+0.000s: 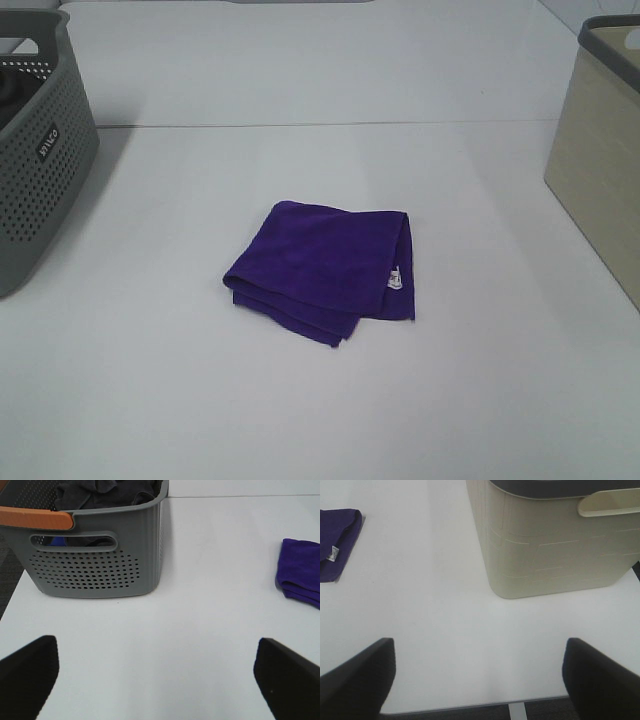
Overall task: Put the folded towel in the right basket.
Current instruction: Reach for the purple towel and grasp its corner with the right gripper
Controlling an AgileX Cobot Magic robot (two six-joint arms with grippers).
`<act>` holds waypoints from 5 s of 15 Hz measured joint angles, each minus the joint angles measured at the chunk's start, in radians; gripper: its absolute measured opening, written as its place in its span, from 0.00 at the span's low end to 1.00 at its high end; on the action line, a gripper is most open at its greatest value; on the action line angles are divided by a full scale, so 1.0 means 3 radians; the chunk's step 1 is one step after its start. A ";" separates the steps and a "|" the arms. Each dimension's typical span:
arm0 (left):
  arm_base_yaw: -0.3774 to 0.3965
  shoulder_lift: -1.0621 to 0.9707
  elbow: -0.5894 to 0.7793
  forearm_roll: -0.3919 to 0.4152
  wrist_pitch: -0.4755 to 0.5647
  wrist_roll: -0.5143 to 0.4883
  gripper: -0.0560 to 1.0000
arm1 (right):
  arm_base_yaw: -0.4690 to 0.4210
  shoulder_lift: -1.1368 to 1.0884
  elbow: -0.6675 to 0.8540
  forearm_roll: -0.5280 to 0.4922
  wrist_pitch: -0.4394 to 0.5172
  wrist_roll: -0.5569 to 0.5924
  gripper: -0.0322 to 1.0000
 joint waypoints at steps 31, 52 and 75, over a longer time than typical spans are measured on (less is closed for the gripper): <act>0.0000 0.0000 0.0000 0.0000 0.0000 0.0017 0.99 | 0.0000 0.0000 0.0000 0.0377 0.0000 -0.0293 0.88; 0.0000 0.0000 0.0000 0.0000 0.0000 0.0017 0.99 | 0.0000 0.0000 0.0000 0.0377 0.0000 -0.0293 0.88; 0.0000 0.0000 0.0000 0.0000 0.0000 0.0017 0.99 | 0.0870 0.6570 -0.2703 0.2070 -0.0970 -0.0647 0.87</act>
